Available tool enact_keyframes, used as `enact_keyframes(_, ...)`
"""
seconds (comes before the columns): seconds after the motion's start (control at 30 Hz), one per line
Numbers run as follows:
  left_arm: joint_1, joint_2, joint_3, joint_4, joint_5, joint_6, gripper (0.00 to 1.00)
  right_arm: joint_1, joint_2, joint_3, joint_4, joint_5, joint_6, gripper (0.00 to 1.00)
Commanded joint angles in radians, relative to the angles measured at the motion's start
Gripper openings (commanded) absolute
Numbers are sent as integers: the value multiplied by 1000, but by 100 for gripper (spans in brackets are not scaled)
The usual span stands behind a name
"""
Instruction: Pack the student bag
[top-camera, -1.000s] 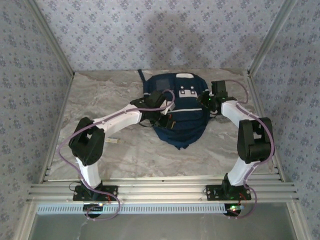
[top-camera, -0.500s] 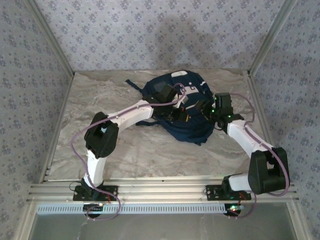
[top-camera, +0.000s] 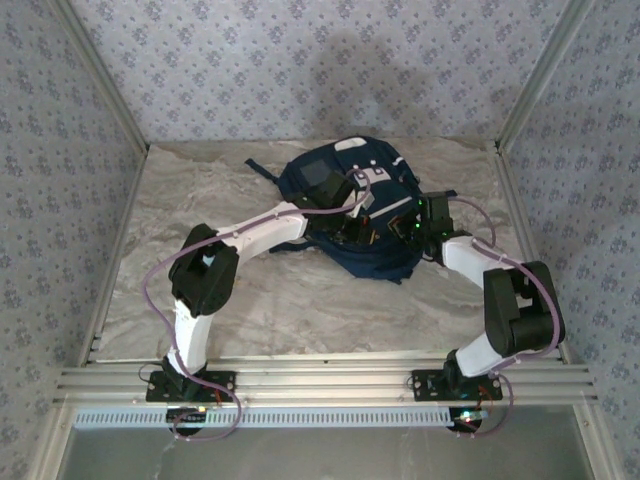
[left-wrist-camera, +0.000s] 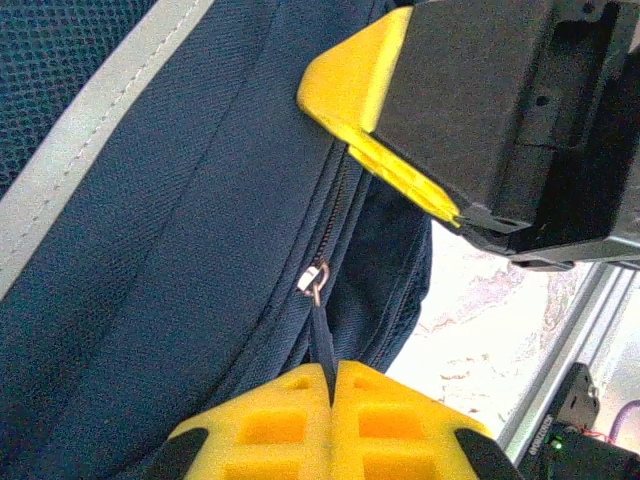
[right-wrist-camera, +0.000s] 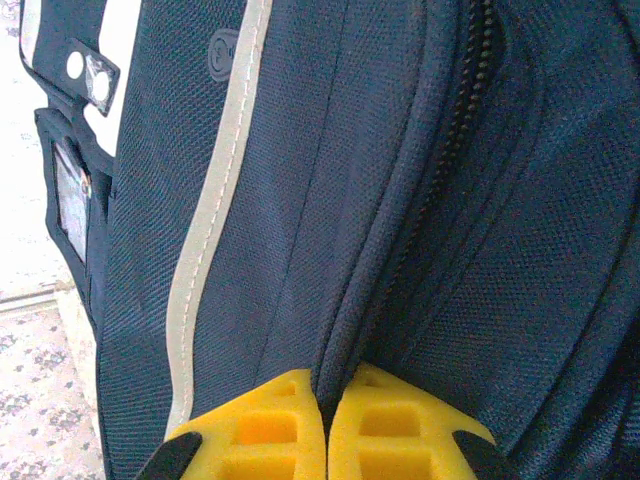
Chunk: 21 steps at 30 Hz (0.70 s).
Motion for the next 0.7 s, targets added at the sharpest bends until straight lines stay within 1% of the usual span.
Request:
enact_keyframes(0.0, 0, -44, -8, -21, -48, 52, 0, -2, -48, -3, 5, 58, -26, 0)
enact_keyframes(0.2, 12, -53, -45, -45, -99, 82, 0, -5, -72, -8, -14, 76, -31, 0)
enact_keyframes(0.33, 13, -93, -106, -44, -182, 125, 0, -33, -71, -17, -11, 86, -26, 0)
enact_keyframes(0.53, 42, -145, -268, 53, -267, 133, 0, -72, -73, -20, 9, 81, -12, 0)
enact_keyframes(0.67, 102, -188, -324, 121, -354, 127, 0, -74, -92, -14, -18, 86, -30, 0)
